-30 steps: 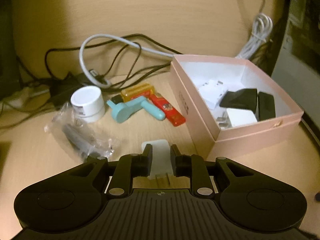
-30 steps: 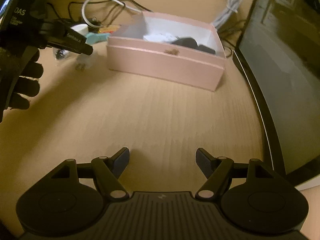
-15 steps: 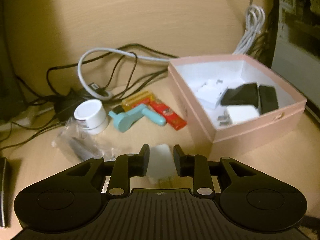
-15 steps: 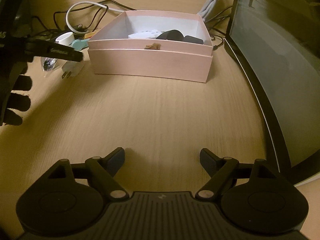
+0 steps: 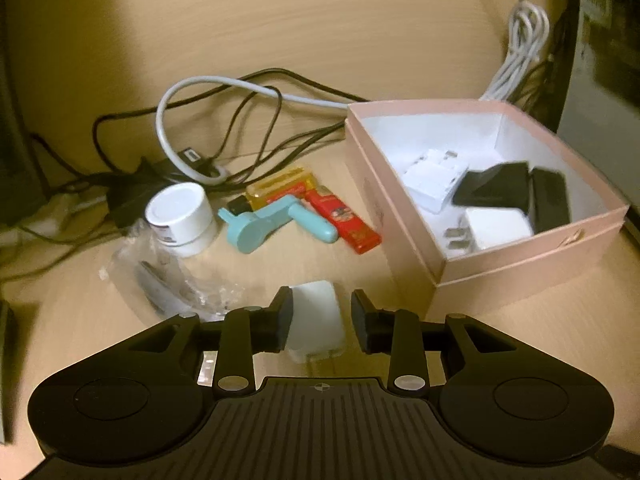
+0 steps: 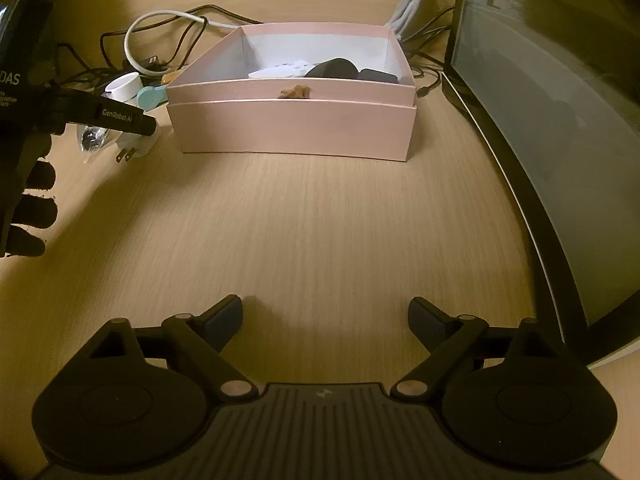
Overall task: Organize rigid objects
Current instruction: 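Close the left tool on the small white plug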
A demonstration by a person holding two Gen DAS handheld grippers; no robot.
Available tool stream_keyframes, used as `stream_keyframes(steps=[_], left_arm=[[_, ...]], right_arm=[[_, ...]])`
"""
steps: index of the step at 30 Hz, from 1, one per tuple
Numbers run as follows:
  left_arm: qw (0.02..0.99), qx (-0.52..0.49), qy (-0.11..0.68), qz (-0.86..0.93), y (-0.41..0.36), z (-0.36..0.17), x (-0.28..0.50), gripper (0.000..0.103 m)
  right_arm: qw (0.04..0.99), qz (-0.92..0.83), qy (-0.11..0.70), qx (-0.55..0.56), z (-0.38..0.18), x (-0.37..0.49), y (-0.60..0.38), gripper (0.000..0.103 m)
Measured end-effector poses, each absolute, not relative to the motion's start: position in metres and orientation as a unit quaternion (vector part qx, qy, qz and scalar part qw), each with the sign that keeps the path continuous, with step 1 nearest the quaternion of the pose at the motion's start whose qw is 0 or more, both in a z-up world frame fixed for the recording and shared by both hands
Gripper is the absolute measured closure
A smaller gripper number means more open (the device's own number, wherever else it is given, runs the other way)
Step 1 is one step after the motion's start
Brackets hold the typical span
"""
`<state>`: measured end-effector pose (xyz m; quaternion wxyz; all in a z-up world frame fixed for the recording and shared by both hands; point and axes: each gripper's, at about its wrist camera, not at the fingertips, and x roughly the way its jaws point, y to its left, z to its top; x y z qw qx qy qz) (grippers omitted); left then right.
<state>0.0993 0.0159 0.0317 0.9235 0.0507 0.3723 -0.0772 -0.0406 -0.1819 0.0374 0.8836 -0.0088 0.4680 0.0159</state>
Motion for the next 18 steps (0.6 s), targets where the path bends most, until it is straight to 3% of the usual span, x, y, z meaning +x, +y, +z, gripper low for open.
stream_keyframes(steps=[10,15,18], left_arm=[[0.928,0.003,0.348,-0.131,0.025,0.028,0.085,0.068],[0.946,0.016,0.311,-0.089,0.028,0.037,0.074,0.068],[0.938,0.011,0.338,-0.076,0.029,0.036,0.084,0.068]], right_arm=[[0.904,0.009,0.428,-0.004,0.028,-0.050,-0.181,0.000],[0.911,0.005,0.411,-0.004,0.025,-0.053,-0.181,0.000],[0.913,0.006,0.409,-0.004,0.025,-0.053,-0.182,0.000]])
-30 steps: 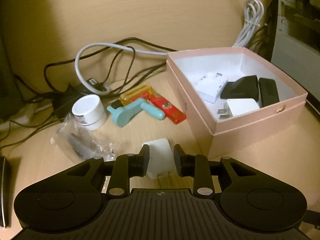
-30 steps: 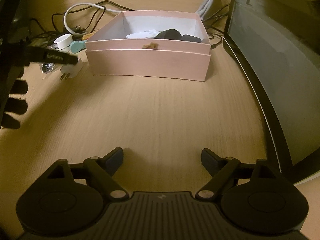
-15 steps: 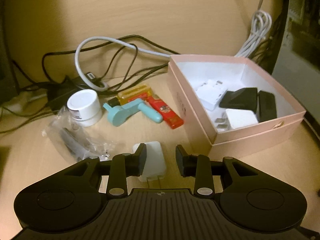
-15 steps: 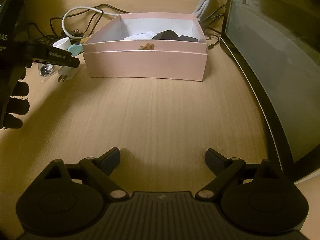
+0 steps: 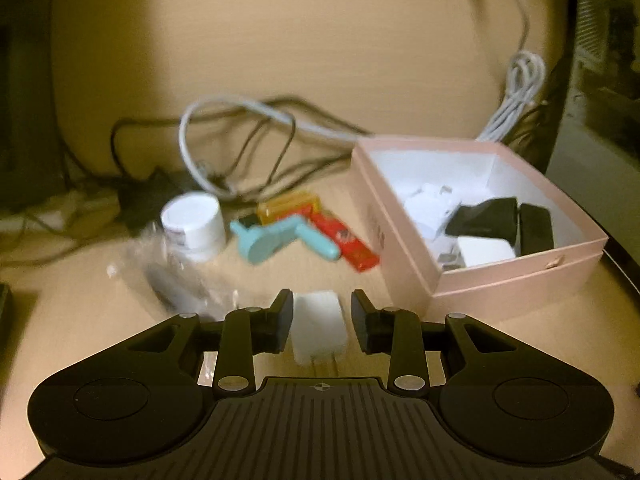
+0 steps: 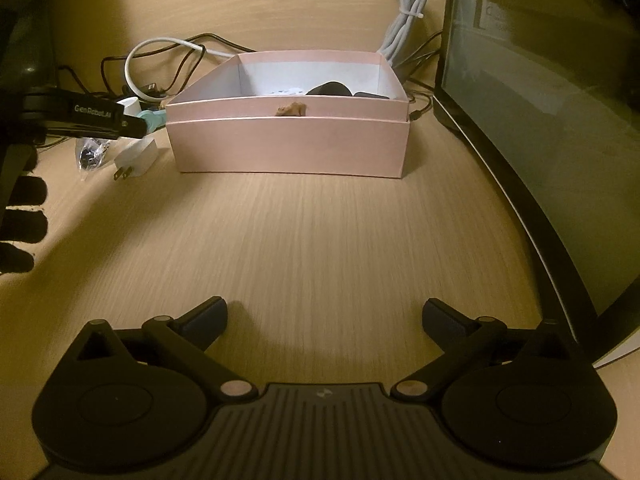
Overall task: Organize rigid objects
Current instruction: 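Close the left tool on the small white plug, then grasp the white round jar with the right tool while the left tool holds the plug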
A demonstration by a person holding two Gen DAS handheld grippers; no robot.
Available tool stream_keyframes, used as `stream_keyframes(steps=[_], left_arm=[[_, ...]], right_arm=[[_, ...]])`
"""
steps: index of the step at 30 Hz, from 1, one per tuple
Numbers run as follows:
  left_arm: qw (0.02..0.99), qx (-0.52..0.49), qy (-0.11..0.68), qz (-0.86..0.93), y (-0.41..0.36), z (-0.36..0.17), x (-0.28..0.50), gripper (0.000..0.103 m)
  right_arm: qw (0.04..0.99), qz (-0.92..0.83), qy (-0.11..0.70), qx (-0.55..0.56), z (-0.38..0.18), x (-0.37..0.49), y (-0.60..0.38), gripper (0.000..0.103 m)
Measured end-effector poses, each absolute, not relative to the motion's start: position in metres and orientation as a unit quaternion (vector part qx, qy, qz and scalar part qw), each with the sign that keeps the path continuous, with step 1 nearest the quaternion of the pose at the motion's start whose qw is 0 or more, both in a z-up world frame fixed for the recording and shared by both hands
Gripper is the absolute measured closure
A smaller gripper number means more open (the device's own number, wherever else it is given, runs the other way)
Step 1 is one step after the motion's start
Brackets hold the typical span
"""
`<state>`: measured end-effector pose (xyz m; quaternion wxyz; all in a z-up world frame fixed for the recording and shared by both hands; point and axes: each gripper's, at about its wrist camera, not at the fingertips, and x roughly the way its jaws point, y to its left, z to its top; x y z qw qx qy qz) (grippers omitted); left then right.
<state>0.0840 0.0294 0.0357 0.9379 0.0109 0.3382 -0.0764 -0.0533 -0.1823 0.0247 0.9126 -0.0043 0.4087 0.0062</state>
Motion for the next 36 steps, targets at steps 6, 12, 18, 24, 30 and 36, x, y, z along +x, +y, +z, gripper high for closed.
stream_keyframes(steps=[6,12,18,24,30,36], left_arm=[[0.930,0.021,0.361,-0.062,0.028,0.029,0.096,0.066],[0.929,0.021,0.366,-0.048,0.027,0.029,0.100,0.063],[0.927,0.012,0.370,-0.055,0.027,0.030,0.103,0.065],[0.933,0.001,0.346,-0.099,0.025,0.022,0.098,0.062],[0.928,0.044,0.352,-0.113,0.015,0.011,0.099,0.059],[0.932,0.057,0.341,-0.110,0.012,0.011,0.103,0.061]], right_arm=[[0.913,0.001,0.408,-0.003,0.025,-0.054,-0.181,0.000],[0.914,-0.003,0.405,-0.001,0.024,-0.054,-0.179,0.000],[0.916,-0.006,0.400,0.000,0.023,-0.056,-0.180,0.000],[0.919,-0.005,0.394,0.000,0.023,-0.058,-0.180,0.000],[0.920,-0.006,0.393,0.001,0.023,-0.059,-0.179,0.000],[0.920,-0.007,0.393,0.001,0.023,-0.059,-0.179,0.000]])
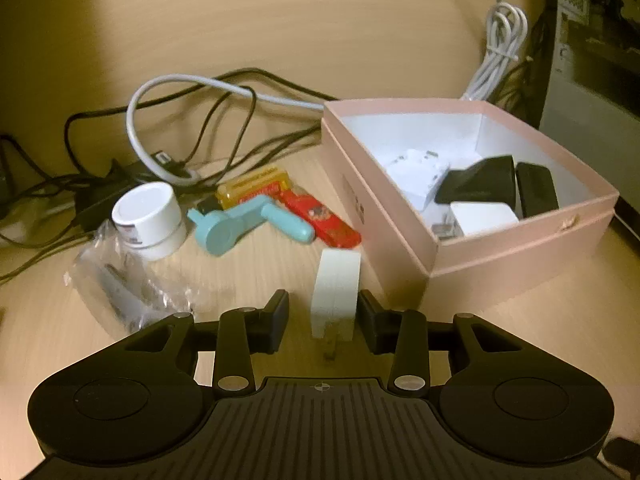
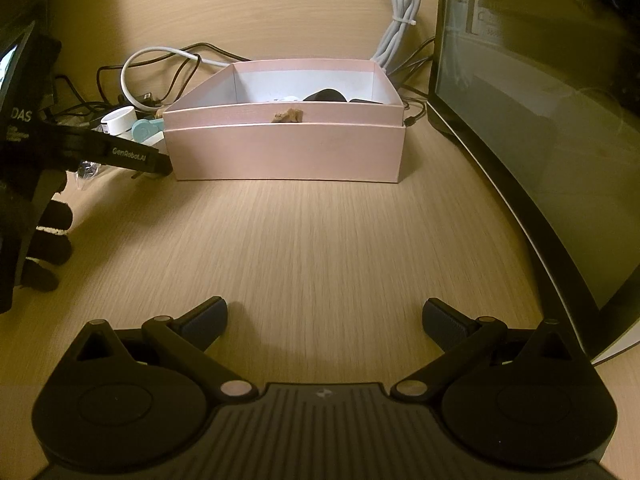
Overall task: Organize rigid objects
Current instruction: 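Grasp the white round jar with the right tool while the left tool holds the plug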
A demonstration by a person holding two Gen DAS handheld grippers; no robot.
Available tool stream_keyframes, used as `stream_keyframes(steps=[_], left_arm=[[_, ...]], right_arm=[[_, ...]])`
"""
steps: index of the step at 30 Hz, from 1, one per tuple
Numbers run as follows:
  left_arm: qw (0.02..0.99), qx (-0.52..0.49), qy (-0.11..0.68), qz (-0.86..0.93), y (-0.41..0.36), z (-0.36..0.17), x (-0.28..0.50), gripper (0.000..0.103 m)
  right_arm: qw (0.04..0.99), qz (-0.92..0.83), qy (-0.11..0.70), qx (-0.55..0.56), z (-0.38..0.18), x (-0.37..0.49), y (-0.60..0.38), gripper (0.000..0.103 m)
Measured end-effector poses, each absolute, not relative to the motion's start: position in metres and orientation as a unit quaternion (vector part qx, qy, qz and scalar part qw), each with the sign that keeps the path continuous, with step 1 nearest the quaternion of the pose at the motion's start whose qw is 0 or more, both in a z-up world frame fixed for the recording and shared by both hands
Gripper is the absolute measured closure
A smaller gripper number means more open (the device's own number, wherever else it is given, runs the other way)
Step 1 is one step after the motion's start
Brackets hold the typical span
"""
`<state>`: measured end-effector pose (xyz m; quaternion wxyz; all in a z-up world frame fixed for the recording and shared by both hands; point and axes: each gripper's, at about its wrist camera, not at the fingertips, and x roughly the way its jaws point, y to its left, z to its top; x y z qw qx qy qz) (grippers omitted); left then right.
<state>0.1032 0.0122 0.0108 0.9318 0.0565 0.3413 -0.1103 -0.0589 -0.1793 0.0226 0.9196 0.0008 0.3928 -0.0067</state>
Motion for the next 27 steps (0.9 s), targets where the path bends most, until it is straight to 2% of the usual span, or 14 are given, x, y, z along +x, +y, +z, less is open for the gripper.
stream_keyframes(steps=[3,5,6,10,17,19,27], left_arm=[[0.933,0.072,0.334,-0.115,0.009,0.011,0.106,0.061],[0.933,0.073,0.330,-0.120,0.008,0.009,0.106,0.071],[0.933,0.073,0.330,-0.124,0.008,0.008,0.106,0.079],[0.928,0.069,0.343,-0.126,0.008,0.010,0.102,0.079],[0.925,0.006,0.353,-0.142,0.033,0.028,0.073,0.079],[0.926,-0.021,0.354,-0.129,0.048,0.038,0.057,0.079],[0.930,-0.108,0.351,-0.027,0.125,0.065,-0.013,0.079]], right_arm=[[0.920,-0.007,0.393,0.001,0.023,-0.059,-0.179,0.000],[0.920,-0.007,0.392,0.001,0.022,-0.059,-0.179,0.000],[0.920,-0.007,0.392,0.001,0.023,-0.059,-0.179,0.000],[0.919,-0.007,0.395,0.001,0.024,-0.059,-0.179,0.000],[0.912,0.014,0.411,-0.006,0.027,-0.050,-0.181,0.000],[0.906,0.039,0.421,-0.006,0.032,-0.041,-0.179,0.005],[0.927,0.152,0.339,-0.056,0.083,0.018,-0.113,0.006]])
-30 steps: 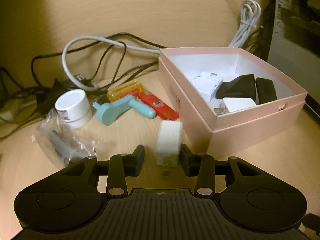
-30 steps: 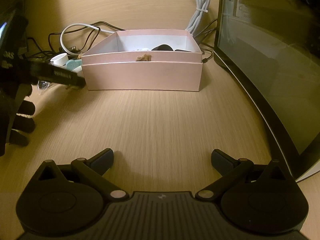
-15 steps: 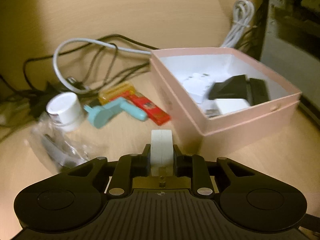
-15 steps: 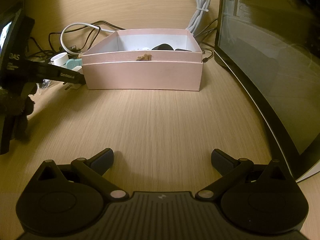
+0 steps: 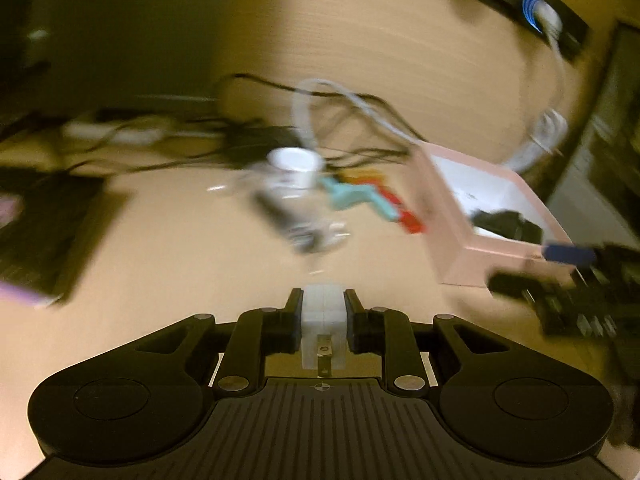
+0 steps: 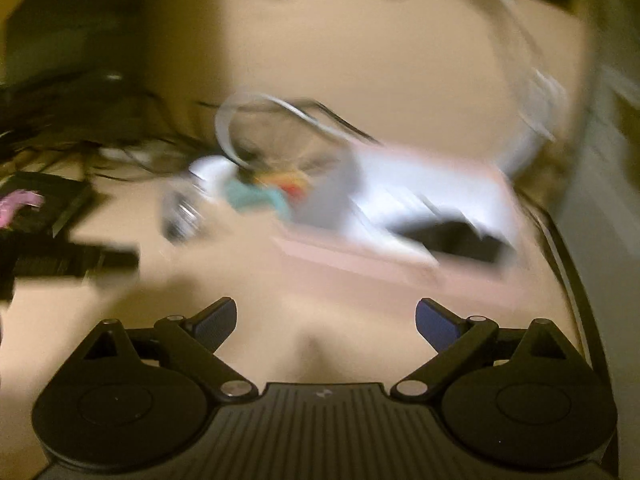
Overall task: Organize rigid objects
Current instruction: 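Grasp the white round jar with the right tool while the left tool holds the plug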
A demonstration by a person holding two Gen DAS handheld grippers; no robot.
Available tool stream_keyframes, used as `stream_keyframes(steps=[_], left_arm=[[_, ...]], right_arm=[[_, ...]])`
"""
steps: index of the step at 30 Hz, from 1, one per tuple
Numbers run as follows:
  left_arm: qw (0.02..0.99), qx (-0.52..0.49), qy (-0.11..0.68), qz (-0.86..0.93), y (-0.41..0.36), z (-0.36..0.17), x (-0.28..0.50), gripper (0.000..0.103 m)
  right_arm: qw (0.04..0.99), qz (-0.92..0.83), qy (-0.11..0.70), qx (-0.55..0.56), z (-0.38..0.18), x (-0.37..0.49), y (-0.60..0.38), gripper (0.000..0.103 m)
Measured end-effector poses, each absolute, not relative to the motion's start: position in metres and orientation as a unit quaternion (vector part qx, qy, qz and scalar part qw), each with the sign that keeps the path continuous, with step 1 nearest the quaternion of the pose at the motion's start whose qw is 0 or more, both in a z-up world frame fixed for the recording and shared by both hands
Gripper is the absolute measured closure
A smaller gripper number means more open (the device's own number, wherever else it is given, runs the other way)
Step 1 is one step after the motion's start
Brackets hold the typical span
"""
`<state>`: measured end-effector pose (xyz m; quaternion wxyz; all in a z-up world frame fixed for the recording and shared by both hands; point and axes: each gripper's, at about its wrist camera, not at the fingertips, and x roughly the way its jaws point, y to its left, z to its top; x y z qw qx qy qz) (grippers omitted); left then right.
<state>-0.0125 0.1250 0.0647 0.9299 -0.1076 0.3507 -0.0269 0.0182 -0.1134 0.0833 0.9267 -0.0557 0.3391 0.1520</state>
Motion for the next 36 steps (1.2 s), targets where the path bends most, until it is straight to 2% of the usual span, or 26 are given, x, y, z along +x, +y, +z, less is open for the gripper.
stream_keyframes(steps=[8,11,17,19,24,26,27,28,31,36], left_arm=[[0.915,-0.195,0.347,0.066,0.190,0.068,-0.072,0.079],[0.913,-0.203,0.342,0.089,0.199,0.069,-0.091,0.079],[0.907,-0.224,0.344,0.091,0.198,0.059,-0.109,0.079],[0.907,-0.229,0.343,0.085,0.196,0.055,-0.108,0.079],[0.908,-0.226,0.347,0.067,0.185,0.051,-0.104,0.079],[0.908,-0.222,0.349,0.059,0.182,0.052,-0.103,0.079],[0.909,-0.221,0.350,0.056,0.180,0.052,-0.103,0.079],[0.909,-0.219,0.350,0.053,0.179,0.053,-0.102,0.079],[0.909,-0.218,0.352,0.046,0.178,0.052,-0.098,0.079],[0.907,-0.215,0.362,0.017,0.169,0.052,-0.084,0.079]], right_arm=[[0.908,0.225,0.345,-0.074,0.086,0.094,-0.011,0.006],[0.905,0.221,0.356,-0.071,0.076,0.111,0.012,0.006],[0.917,0.218,0.325,-0.084,0.065,0.133,0.040,0.006],[0.916,0.212,0.328,-0.087,0.060,0.148,0.051,0.012],[0.920,0.181,0.328,-0.115,0.048,0.184,0.074,0.017],[0.913,0.178,0.352,-0.105,0.043,0.201,0.076,0.018],[0.906,0.179,0.372,-0.094,0.039,0.209,0.075,0.028],[0.900,0.180,0.388,-0.087,0.036,0.213,0.074,0.047],[0.888,0.191,0.412,-0.075,0.041,0.208,0.064,0.049],[0.883,0.249,0.394,-0.059,0.087,0.148,0.026,0.049]])
